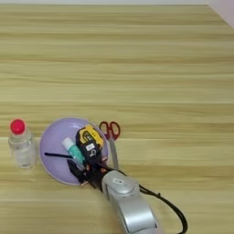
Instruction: Move the objects on the table
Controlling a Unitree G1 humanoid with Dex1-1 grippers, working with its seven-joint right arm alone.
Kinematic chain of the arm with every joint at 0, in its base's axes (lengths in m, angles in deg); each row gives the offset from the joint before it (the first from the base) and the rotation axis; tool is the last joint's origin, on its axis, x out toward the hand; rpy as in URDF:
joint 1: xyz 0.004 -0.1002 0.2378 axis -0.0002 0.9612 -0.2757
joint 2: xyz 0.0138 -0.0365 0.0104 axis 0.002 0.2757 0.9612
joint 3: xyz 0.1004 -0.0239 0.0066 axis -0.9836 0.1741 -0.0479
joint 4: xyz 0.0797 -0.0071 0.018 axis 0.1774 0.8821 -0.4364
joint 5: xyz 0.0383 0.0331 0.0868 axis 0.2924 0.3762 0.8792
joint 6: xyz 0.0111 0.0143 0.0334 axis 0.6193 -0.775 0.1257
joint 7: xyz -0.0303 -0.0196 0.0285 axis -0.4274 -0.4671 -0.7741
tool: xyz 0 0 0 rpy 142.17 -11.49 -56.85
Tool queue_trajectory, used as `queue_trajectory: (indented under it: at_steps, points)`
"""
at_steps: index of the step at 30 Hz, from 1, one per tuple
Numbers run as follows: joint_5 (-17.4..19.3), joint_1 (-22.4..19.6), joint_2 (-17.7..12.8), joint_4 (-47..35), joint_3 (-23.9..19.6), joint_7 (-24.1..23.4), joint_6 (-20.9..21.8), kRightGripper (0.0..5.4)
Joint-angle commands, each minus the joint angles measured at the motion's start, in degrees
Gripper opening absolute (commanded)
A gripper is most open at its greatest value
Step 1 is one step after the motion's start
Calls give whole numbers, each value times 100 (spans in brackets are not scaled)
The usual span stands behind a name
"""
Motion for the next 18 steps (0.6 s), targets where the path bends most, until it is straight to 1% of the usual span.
queue_trajectory:
  at_steps: [1,5,6,7,18]
  points:
    - [96,-247,4,-359,-116,-3,304,365]
    - [158,-221,19,-464,-107,79,388,407]
    - [179,-209,24,-496,-99,118,404,407]
    - [191,-196,25,-523,-89,146,415,422]
    - [261,-132,31,-628,-56,272,396,525]
